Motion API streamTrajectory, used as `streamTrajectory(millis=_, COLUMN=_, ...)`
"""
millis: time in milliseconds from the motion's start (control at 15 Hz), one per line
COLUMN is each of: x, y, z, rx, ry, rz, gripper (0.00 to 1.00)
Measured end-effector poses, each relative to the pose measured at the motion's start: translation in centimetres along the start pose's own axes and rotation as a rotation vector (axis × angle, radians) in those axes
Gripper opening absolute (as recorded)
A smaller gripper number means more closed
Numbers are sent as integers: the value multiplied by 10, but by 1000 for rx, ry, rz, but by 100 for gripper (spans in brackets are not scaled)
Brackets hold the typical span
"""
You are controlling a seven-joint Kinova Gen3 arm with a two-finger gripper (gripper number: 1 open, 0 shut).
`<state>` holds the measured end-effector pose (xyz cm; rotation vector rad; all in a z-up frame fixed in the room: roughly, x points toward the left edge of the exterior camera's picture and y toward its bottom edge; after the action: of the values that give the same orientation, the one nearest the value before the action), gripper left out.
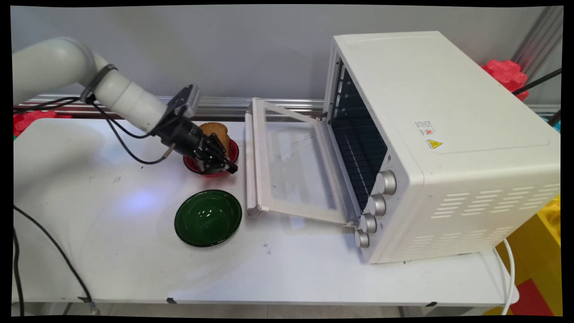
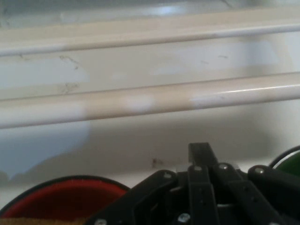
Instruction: Close the oven
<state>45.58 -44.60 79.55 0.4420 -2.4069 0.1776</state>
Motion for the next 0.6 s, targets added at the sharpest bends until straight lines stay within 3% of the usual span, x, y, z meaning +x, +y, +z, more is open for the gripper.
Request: streamTrajectory(millis=600, x=-2, y=-7, z=34, rx=19, ry=-8, rz=2, gripper=0)
